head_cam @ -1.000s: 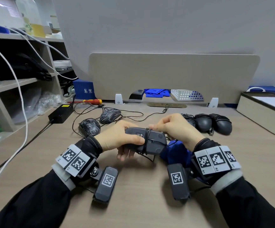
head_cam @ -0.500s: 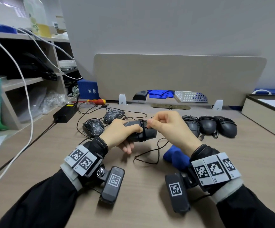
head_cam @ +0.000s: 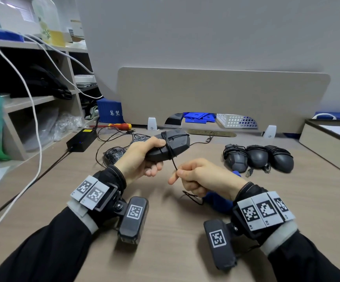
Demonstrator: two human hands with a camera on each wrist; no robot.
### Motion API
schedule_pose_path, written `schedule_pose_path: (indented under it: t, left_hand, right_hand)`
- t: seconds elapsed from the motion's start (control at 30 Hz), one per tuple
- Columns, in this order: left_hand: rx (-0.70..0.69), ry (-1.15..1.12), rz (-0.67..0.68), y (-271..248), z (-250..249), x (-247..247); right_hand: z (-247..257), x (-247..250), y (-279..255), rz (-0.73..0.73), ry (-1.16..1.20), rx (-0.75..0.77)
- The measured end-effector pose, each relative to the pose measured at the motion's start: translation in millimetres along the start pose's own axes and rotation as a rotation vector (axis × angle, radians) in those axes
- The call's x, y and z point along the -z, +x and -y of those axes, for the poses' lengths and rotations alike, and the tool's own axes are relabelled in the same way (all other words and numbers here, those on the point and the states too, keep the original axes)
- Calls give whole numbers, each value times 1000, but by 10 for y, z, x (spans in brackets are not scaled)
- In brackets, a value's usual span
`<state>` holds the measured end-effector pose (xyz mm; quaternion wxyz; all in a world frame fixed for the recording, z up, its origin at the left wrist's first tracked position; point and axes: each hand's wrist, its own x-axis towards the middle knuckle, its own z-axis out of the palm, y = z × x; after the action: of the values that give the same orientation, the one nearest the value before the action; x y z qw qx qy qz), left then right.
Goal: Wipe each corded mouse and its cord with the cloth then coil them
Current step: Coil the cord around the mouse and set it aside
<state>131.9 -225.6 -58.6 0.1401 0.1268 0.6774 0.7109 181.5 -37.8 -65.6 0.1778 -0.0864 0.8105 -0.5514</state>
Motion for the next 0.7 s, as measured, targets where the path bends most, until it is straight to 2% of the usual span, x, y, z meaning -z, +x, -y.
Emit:
schedule_pose_path:
  t: [0.1,0.2,0.3,0.43,0.5,0.7]
  left_hand:
    - [-78,48,176,-39,-9,-3]
    - [-120,121,276,-73,-4,1]
    - [-91,191,394,-103,22,-15]
    - [29,406,530,-145,10,-85]
    - [75,509,528,-160,-7,-119]
    - [129,669,355,-118,18,-131]
  right_hand:
    - [-37,37,-5,-81,-44,-15]
    - [-36,105,-22,-227,-15,5]
    - [-28,141,-29,-358,-26,31]
    - [-16,147,-23,-350,8,64]
    - [-1,150,-24,-337,40,69]
    - [64,108,-26,-405,-77,175]
